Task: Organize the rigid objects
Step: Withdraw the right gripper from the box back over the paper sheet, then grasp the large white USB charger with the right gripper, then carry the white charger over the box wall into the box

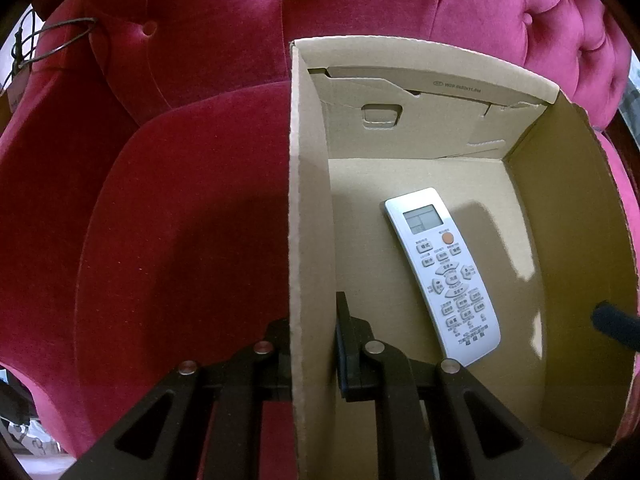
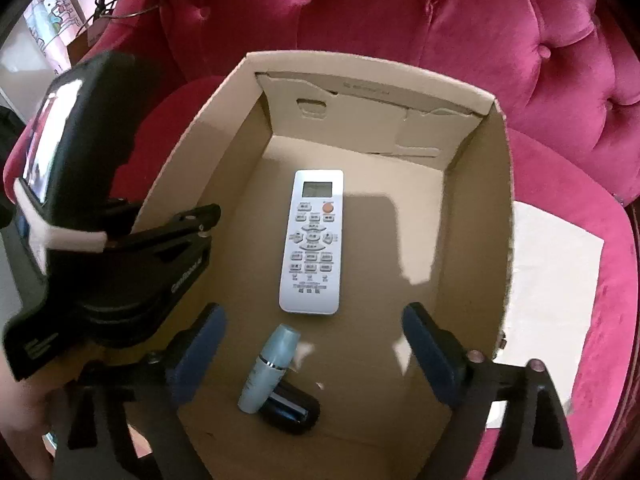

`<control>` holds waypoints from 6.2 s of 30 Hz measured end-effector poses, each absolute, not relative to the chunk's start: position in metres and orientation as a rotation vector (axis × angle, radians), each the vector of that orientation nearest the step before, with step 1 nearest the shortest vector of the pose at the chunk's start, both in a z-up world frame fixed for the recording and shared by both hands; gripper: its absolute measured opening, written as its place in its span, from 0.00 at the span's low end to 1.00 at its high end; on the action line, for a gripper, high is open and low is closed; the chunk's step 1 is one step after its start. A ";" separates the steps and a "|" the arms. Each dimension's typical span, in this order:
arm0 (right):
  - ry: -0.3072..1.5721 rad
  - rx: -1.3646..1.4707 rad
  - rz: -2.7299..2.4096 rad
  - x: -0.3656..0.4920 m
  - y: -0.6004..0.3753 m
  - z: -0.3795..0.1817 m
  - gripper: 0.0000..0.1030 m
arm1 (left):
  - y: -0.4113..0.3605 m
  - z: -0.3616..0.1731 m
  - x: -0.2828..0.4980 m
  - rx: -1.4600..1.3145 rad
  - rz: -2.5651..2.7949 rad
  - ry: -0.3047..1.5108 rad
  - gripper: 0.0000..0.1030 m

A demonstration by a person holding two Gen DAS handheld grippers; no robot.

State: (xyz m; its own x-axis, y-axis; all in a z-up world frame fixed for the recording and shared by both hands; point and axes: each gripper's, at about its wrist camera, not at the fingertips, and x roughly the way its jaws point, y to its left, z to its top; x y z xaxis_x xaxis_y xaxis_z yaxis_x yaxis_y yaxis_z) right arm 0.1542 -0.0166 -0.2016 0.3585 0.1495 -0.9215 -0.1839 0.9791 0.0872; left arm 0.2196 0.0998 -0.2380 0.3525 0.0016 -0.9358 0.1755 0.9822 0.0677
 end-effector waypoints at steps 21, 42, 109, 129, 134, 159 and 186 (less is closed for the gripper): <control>1.116 -0.027 0.104 0.147 -0.084 -0.162 0.98 | 0.097 -0.237 0.220 0.171 -0.111 1.206 0.14; 1.114 0.000 -0.006 0.122 -0.169 -0.184 0.98 | 0.091 -0.238 0.218 0.193 -0.092 1.203 0.14; 1.206 -0.009 0.034 0.121 -0.168 -0.239 0.46 | 0.083 -0.237 0.217 0.214 -0.077 1.203 0.14; 1.122 0.021 -0.016 0.135 -0.155 -0.193 0.46 | 0.085 -0.237 0.217 0.214 -0.081 1.202 0.14; 1.101 0.030 -0.016 0.141 -0.150 -0.181 0.46 | 0.084 -0.238 0.217 0.211 -0.084 1.203 0.14; 1.010 0.066 0.053 0.161 -0.094 -0.142 0.46 | 0.085 -0.236 0.217 0.209 -0.088 1.205 0.14; 1.137 0.032 0.141 0.201 -0.023 -0.207 0.46 | 0.093 -0.236 0.220 0.190 -0.101 1.209 0.14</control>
State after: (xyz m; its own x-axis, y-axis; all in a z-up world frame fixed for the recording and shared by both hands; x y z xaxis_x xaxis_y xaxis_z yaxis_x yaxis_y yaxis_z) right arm 0.2011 -0.0227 -0.2067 0.4129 0.1282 -0.9017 -0.0956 0.9907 0.0970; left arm 0.2199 0.0930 -0.2364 0.3524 0.0240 -0.9355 0.1785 0.9796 0.0923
